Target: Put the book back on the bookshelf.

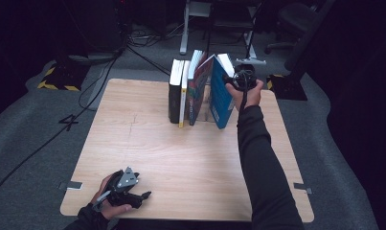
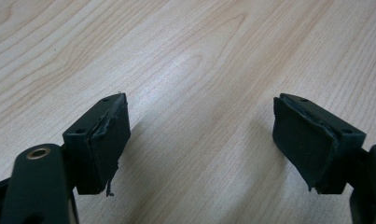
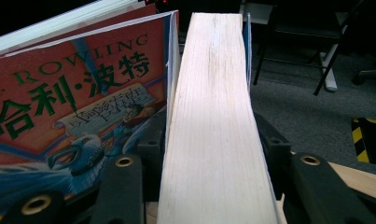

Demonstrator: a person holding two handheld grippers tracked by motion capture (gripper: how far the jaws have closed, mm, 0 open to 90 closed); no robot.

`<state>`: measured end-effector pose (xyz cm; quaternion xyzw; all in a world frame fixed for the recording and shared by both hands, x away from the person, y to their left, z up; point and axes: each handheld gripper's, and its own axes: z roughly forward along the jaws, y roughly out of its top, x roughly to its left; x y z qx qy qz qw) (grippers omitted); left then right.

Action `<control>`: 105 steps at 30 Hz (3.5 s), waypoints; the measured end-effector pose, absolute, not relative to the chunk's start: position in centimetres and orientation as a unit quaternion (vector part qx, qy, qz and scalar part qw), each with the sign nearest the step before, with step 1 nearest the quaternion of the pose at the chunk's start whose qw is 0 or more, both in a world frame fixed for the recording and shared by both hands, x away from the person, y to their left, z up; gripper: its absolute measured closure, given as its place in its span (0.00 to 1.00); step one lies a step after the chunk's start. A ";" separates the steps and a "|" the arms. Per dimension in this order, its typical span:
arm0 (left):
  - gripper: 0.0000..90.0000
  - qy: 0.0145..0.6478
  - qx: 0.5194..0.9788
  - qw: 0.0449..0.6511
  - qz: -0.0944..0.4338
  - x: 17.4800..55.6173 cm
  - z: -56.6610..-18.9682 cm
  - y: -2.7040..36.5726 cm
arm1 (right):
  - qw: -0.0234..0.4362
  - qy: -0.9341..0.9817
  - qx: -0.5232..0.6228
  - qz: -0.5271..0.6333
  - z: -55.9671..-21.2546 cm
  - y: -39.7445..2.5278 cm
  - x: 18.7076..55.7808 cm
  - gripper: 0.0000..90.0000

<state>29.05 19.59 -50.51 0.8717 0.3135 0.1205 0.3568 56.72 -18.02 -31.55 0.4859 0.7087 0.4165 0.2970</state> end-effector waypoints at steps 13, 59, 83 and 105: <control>0.22 0.314 0.872 0.357 0.121 29.0 -50.5 19.6 | 0.294 0.725 0.472 0.406 -31.7 -18.7 55.5 0.59; 0.22 0.314 0.871 0.358 0.121 29.0 -50.5 19.6 | 0.276 0.771 0.415 0.396 -44.8 -21.1 51.4 0.63; 0.22 0.311 0.872 0.357 0.121 29.0 -50.5 19.6 | 0.286 0.733 0.457 0.415 -45.2 -20.0 51.2 0.65; 0.21 0.312 0.872 0.357 0.121 29.0 -50.5 19.6 | 0.265 0.803 0.386 0.369 -41.1 -20.7 47.9 0.45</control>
